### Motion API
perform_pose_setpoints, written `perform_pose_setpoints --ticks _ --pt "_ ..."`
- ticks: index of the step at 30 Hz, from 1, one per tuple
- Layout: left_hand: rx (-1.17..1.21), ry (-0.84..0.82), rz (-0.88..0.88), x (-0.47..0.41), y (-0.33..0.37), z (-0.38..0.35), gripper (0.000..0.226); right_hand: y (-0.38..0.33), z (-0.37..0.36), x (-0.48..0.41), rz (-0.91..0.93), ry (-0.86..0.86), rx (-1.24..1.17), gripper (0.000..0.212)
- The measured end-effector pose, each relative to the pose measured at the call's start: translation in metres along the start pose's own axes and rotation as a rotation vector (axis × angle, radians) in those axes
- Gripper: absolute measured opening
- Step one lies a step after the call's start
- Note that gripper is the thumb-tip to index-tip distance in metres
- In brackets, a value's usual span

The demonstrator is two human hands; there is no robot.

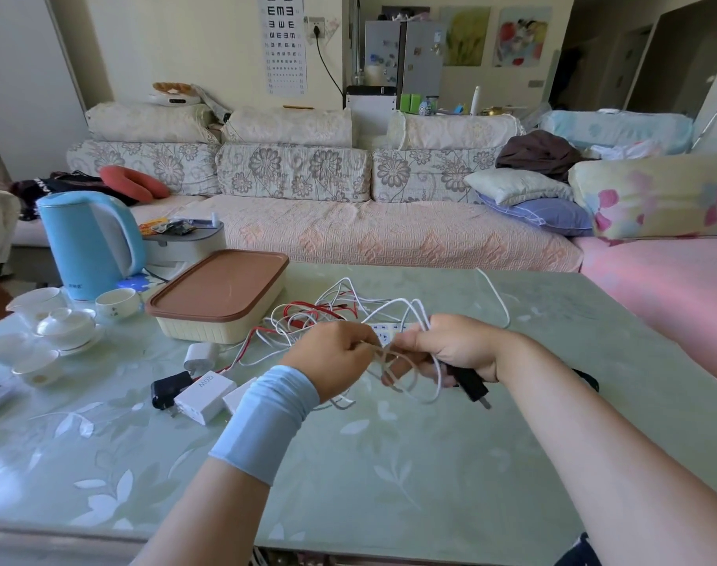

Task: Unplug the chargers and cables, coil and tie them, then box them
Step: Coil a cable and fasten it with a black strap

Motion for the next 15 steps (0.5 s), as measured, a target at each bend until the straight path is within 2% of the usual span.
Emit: perform_pose_setpoints --ticks 2,5,8,10,13,15 --pt "-0.054 0.025 0.051 0.002 -0.013 0.01 0.032 0.004 0.013 -0.003 -0.006 0.135 -0.093 0.03" --pt "-0.159 0.13 0.15 0.007 -0.035 0.026 0.055 0.009 0.034 -0.008 0.079 0.32 -0.297 0.029" --pt "-0.091 0.221 0.23 0.009 -0.05 0.031 0.05 0.005 0.037 -0.007 0.089 0.25 -0.517 0.028" --pt "-0.039 0.273 0.252 0.009 -0.052 0.031 0.042 0.003 0.029 -0.005 -0.008 0.185 -0.45 0.034" --pt "-0.013 0.338 0.214 0.009 -0.046 0.031 0.034 0.008 0.016 -0.003 -0.159 0.157 -0.116 0.05" --pt "-0.019 0.323 0.168 0.009 -0.044 0.031 0.032 0.013 0.008 -0.001 -0.191 0.107 0.108 0.038"
Point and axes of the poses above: each hand's wrist, its own x-axis away from the middle knuckle, its own z-axis out of the back of the hand, y = z × x, the point moved 4 cm from there along -x, towards the middle knuckle, and after that the axes turned 6 degrees about -z, right-handed, at the moved point
